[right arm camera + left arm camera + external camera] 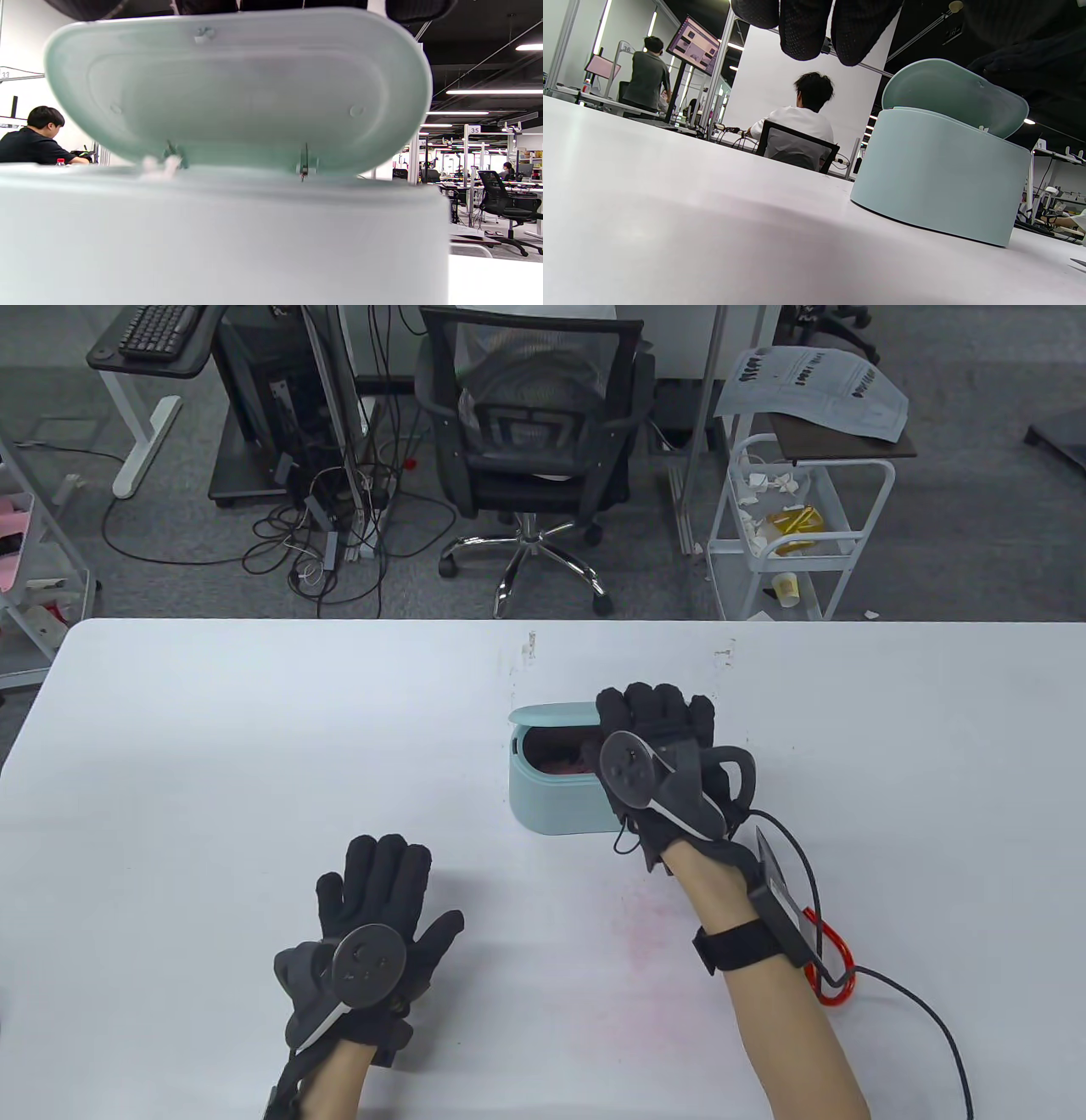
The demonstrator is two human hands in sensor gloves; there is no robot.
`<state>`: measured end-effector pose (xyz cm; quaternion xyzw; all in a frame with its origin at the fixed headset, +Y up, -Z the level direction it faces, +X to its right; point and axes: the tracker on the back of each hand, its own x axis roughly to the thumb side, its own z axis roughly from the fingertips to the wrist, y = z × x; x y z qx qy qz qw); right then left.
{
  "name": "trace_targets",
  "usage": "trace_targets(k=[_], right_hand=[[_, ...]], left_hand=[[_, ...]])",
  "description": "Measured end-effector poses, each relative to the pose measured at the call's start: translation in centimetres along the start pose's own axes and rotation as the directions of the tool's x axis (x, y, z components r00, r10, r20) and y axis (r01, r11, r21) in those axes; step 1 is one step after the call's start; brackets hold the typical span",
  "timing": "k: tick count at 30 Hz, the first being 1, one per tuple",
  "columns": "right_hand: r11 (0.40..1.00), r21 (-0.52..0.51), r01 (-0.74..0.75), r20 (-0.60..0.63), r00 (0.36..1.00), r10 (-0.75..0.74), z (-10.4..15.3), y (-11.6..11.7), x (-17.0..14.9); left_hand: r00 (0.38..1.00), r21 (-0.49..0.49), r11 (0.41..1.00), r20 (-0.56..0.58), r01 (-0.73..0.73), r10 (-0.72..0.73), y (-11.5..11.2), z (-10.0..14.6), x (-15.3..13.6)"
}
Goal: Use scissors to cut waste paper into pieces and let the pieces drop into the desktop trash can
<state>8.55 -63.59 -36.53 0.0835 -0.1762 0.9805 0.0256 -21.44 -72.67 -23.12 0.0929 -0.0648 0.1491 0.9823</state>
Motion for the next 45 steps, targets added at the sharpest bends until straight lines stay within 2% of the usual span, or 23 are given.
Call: trace_targets(k=[10, 16, 21, 26, 31, 34, 39, 45], right_hand=[[0.999, 0.042, 0.005, 0.021, 1.000, -0.006, 3.9, 4.0, -0.3], [1.000, -0.007, -0.004, 0.020, 1.000, 0.004, 4.8, 5.3, -0.1], [0.998, -0.034, -0.051, 0.018, 0.999, 0.051, 5.0, 5.3, 0.1], [1.000, -0.009, -0.030, 0.011, 0.999, 0.030, 4.9, 5.2, 0.0], [0.997, 0.069, -0.026, 0.013, 1.000, 0.025, 4.5, 4.5, -0.2], [0.999, 0.041, 0.032, 0.015, 0.999, -0.032, 4.9, 3.3, -0.9], [0.993, 0.062, 0.101, 0.017, 0.995, -0.103, 7.3, 1.2, -3.3], [0.994, 0.084, 0.075, 0.012, 0.997, -0.076, 12.0, -0.8, -8.2]], left_hand=[[1.000, -0.001, 1.000, -0.003, 0.008, -0.008, 0.0, 0.1, 0.2], [1.000, 0.004, 1.000, -0.002, 0.006, -0.006, 0.0, 0.1, 0.2], [1.000, 0.001, 1.000, 0.000, 0.011, -0.011, 0.0, 0.2, 0.3], [1.000, 0.003, 1.000, 0.003, 0.011, -0.011, 0.0, 0.2, 0.3], [1.000, 0.007, 1.000, 0.004, 0.011, -0.011, 0.1, 0.2, 0.3], [1.000, 0.010, 1.000, 0.005, 0.018, -0.018, 0.2, 0.2, 0.3], [0.999, 0.020, 0.999, 0.012, 0.030, -0.030, 0.3, 0.1, 0.3], [0.999, 0.033, 0.998, 0.028, 0.045, -0.046, 0.4, 0.2, 0.5]])
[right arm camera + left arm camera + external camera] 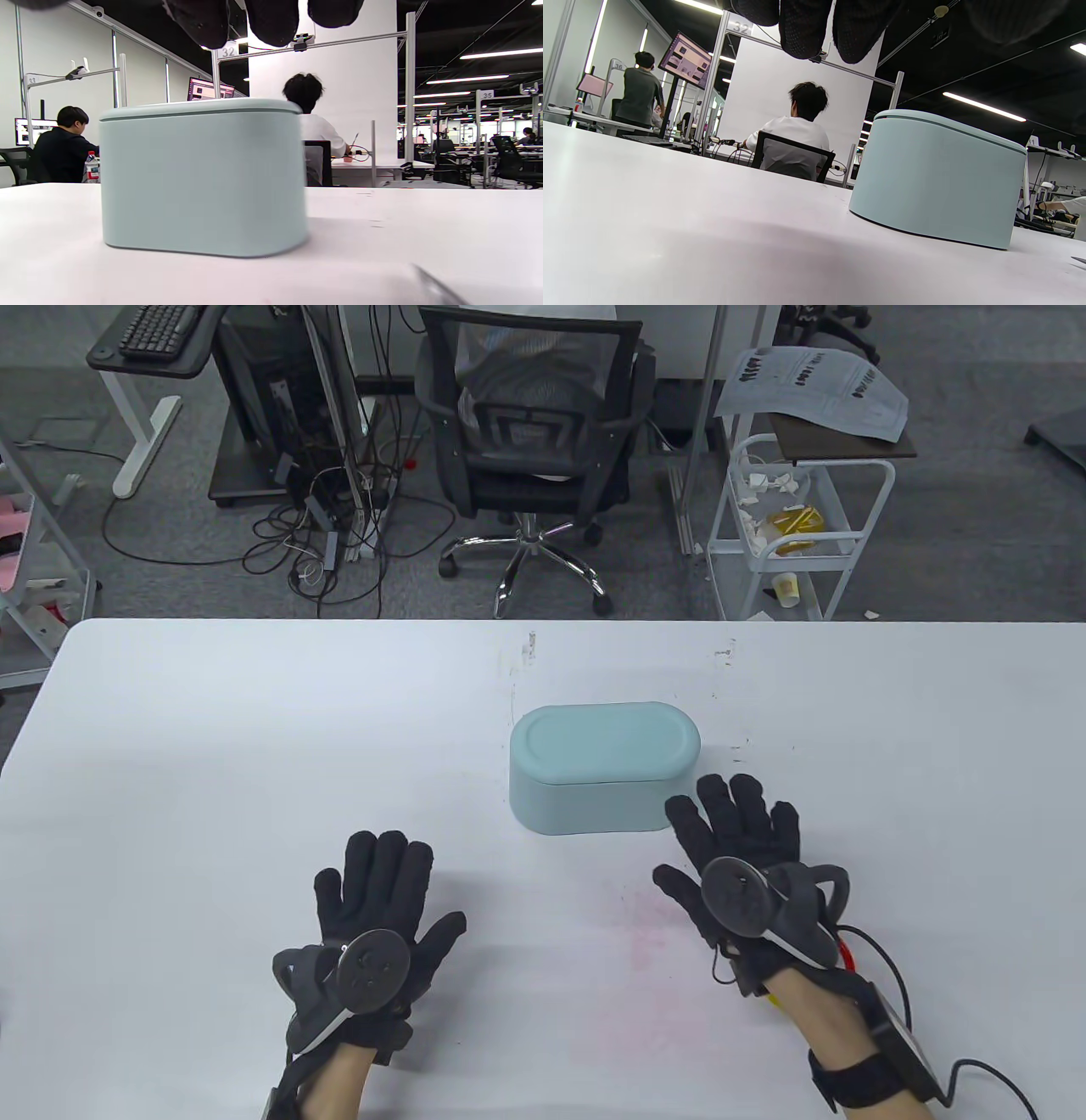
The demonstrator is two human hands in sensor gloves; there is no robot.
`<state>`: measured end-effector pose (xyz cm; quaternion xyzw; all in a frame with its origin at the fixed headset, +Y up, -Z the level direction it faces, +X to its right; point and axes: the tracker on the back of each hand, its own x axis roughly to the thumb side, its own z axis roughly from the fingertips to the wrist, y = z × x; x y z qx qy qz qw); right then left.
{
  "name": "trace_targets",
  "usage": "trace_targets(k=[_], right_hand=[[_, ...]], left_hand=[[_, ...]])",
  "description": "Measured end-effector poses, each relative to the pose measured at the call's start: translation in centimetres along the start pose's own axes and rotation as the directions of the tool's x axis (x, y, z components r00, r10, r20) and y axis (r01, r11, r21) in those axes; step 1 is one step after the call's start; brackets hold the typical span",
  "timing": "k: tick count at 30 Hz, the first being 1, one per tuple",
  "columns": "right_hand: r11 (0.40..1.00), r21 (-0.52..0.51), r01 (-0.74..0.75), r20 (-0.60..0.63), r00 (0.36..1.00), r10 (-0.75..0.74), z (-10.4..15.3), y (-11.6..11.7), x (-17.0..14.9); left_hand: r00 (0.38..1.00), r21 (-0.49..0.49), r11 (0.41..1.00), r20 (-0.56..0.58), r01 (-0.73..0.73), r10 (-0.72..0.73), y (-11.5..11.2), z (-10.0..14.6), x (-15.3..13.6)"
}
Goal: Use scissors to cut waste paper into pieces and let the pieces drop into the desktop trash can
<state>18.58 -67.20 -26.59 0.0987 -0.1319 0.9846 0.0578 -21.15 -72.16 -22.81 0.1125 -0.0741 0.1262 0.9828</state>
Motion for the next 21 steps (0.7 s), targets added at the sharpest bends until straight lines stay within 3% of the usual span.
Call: trace_targets(k=[5, 11, 21], right_hand=[[1.000, 0.011, 0.002, -0.057, 0.998, -0.002, 3.8, -0.1, -4.3], [0.999, 0.048, 0.022, -0.129, 0.992, -0.016, 7.0, 1.9, -7.9], [0.996, 0.054, -0.065, -0.123, 0.990, 0.072, 7.8, 3.6, -7.9]], left_hand=[[1.000, 0.002, 1.000, 0.005, 0.014, -0.014, 0.0, 0.1, 0.1], [1.000, 0.000, 1.000, 0.011, 0.020, -0.020, 0.0, 0.1, 0.1], [1.000, -0.001, 1.000, 0.005, 0.017, -0.017, -0.1, 0.4, 0.2]])
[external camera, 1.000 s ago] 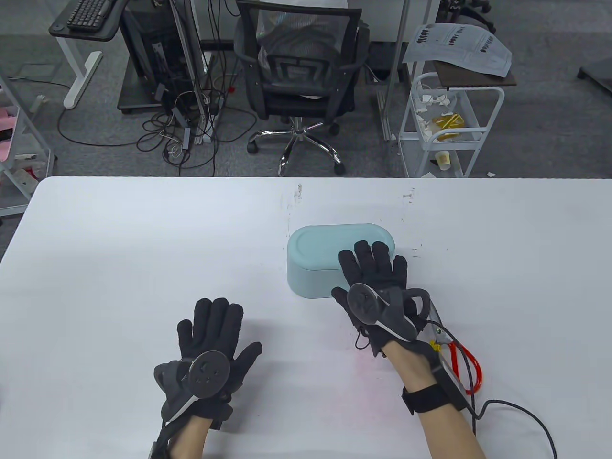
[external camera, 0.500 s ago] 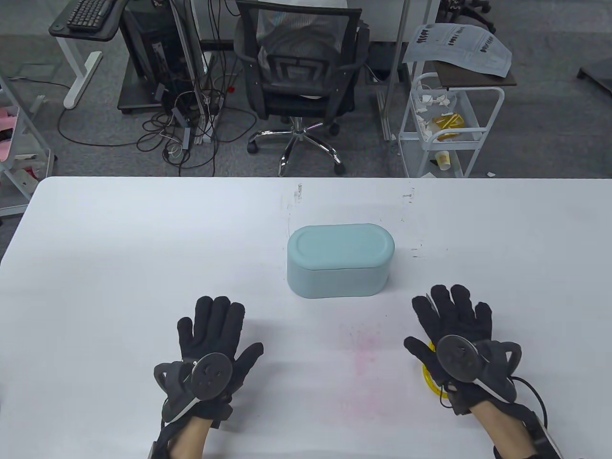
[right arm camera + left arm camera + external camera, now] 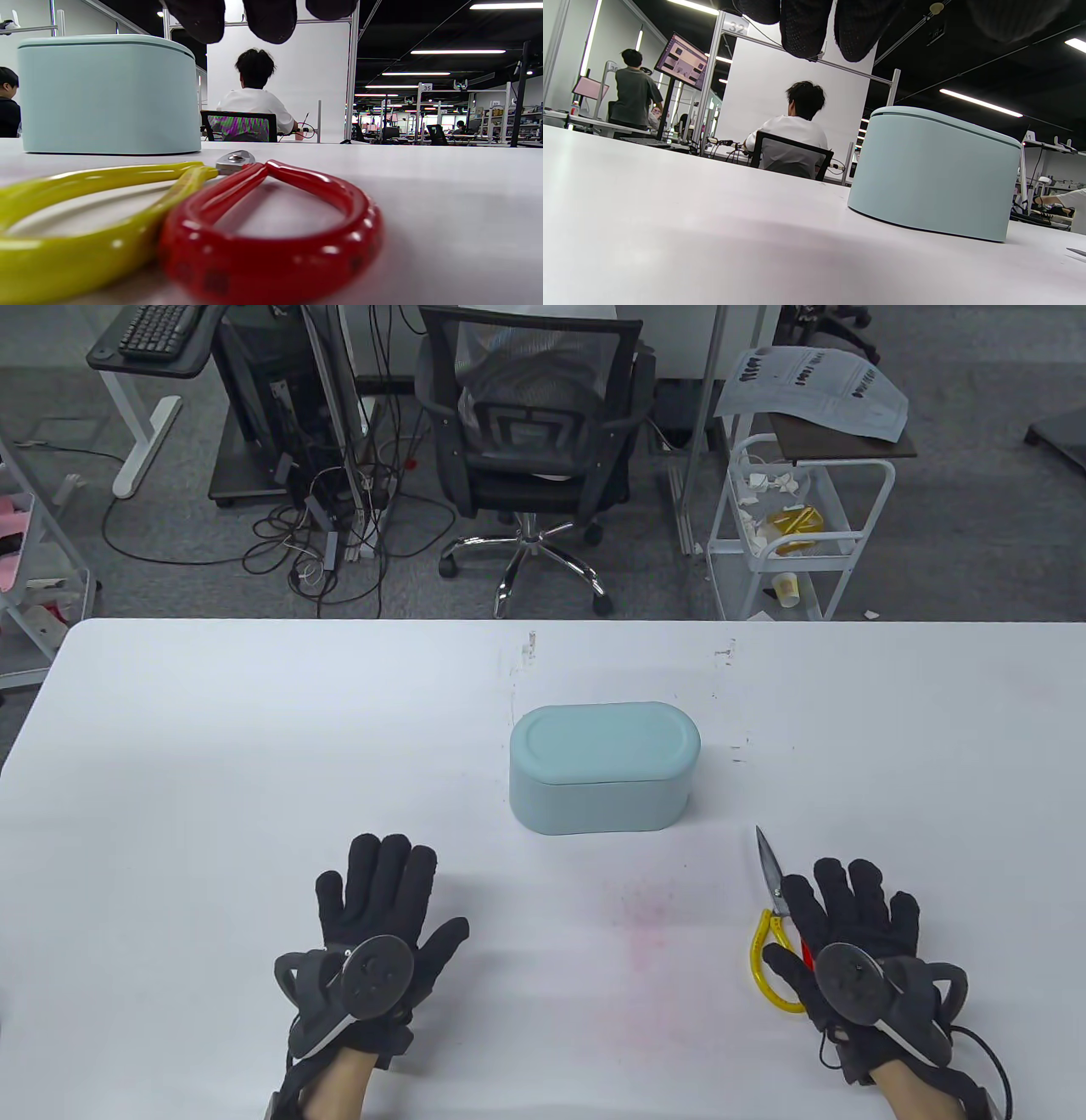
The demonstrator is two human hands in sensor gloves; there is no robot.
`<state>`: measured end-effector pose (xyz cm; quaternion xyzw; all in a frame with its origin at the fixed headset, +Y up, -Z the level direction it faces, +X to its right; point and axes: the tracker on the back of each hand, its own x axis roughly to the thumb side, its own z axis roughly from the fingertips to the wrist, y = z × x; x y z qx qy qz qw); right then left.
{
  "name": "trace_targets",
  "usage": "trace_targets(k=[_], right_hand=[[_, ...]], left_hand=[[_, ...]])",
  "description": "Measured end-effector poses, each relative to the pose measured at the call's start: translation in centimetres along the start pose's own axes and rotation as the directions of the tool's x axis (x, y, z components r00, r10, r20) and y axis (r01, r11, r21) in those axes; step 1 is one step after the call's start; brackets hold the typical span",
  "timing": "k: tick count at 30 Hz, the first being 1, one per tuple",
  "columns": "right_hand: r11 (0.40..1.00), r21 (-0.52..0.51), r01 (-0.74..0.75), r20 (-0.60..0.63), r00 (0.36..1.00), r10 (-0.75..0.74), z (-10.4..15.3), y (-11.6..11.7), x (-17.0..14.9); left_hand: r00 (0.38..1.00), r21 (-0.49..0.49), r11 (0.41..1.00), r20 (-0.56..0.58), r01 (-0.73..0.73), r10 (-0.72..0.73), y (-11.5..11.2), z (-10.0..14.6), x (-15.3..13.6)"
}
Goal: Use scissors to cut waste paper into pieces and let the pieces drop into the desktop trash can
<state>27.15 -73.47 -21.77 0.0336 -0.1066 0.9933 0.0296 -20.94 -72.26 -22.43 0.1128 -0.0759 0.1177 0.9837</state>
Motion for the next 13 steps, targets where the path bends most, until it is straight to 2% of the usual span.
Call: trace_targets(k=[13], right_hand=[[1.000, -0.003, -0.010, -0.003, 1.000, 0.010, 0.74, 0.21, 0.27]], left_hand=[[1.000, -0.006, 1.000, -0.013, 0.010, -0.010, 0.12, 0.25, 0.13]])
